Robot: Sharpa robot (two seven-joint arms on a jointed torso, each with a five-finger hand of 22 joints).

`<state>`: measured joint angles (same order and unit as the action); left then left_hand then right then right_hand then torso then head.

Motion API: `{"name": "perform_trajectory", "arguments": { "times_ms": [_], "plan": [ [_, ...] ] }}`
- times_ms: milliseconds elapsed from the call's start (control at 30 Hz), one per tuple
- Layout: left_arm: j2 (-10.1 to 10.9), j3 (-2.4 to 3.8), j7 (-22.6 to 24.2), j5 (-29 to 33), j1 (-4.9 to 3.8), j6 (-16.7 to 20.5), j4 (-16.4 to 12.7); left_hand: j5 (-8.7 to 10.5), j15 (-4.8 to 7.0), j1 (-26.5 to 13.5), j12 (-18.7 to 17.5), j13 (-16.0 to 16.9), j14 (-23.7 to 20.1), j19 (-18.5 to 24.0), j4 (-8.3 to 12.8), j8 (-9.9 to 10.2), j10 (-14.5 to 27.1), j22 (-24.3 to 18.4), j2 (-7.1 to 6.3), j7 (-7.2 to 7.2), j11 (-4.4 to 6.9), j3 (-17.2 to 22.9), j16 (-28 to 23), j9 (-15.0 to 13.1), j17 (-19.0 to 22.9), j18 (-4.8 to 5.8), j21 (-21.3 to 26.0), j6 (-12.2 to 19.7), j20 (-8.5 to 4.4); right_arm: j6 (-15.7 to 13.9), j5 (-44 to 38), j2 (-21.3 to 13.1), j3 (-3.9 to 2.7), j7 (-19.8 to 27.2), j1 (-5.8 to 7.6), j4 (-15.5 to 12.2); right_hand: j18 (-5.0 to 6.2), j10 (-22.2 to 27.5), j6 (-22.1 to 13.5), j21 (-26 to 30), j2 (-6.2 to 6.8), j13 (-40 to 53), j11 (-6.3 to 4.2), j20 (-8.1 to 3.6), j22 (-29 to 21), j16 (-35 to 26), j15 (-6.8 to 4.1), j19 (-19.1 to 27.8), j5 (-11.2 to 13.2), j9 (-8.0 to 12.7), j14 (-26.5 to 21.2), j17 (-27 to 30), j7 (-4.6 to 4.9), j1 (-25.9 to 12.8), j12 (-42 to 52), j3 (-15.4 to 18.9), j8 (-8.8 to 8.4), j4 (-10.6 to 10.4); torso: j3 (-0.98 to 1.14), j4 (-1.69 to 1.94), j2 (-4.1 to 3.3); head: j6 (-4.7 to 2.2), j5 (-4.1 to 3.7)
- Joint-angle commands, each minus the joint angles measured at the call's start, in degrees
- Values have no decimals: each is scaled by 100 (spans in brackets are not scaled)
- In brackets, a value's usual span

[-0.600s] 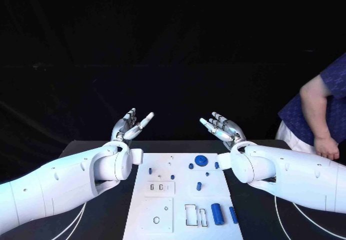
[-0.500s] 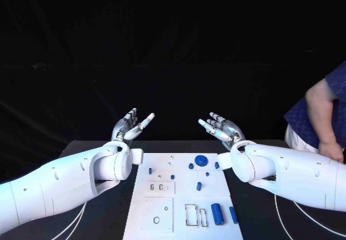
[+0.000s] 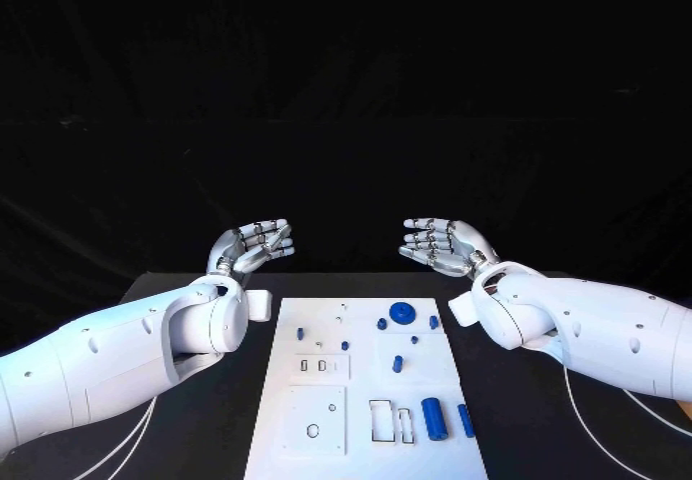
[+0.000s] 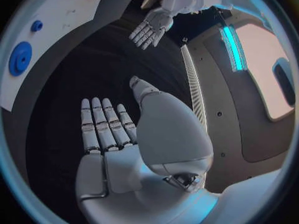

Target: Assemble the parts on the task board

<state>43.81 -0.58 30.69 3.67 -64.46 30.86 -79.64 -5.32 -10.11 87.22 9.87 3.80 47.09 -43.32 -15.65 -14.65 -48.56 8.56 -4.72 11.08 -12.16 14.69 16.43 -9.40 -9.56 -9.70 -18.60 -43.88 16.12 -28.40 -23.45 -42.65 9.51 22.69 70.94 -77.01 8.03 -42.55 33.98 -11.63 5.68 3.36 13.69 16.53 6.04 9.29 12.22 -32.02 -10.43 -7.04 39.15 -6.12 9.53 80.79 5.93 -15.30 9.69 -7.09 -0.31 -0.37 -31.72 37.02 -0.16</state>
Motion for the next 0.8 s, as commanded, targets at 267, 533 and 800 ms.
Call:
{"name": "perform_trajectory", "arguments": {
  "times_ms": [267, 533, 800],
  "plan": [
    [307, 5, -99, -303, -23, -430, -356, 45, 274, 121, -252, -13, 898, -841, 62, -39, -753, 130, -218, 167, 208, 510, 178, -12, -251, -83, -495, -472, -307, 506, -2983, -68, -9, -971, 117, -16, 256, -2063, 1875, -948, 507, 42, -459, -393, 303, 604, -609, -2034, -24, -190, 2441, -309, 314, -93, -114, -1002, 343, 493, -7, 20, -166, 16, -54],
    [670, 8, -181, -408, -66, -559, -933, 52, 262, 97, -337, -16, 858, -851, 89, 2, -752, 147, -303, 179, 195, 551, 115, 5, -264, -68, -541, -450, -318, 921, -4823, -134, -15, -2026, 231, -230, 226, -2935, 2368, -2454, 852, 140, -861, -1006, 1177, 2109, -1183, -3190, -20, -363, 4074, -1570, -15, -359, -215, -1161, 418, 581, -41, 62, -368, 93, -136],
    [913, 13, -243, -421, -115, -600, -1405, 63, 245, 10, -408, -14, 830, -836, 70, 39, -741, 151, -371, 200, 178, 545, 65, 19, -279, -61, -561, -426, -310, 1141, -5987, -139, -18, -2628, 283, -481, 72, -2899, 2440, -4122, 1043, 304, -899, -1085, 2926, 4046, -1238, -3648, -11, -579, 4386, -3245, -71, -562, -214, -1294, 387, 487, -87, 115, -588, 57, -196]
  ]
}}
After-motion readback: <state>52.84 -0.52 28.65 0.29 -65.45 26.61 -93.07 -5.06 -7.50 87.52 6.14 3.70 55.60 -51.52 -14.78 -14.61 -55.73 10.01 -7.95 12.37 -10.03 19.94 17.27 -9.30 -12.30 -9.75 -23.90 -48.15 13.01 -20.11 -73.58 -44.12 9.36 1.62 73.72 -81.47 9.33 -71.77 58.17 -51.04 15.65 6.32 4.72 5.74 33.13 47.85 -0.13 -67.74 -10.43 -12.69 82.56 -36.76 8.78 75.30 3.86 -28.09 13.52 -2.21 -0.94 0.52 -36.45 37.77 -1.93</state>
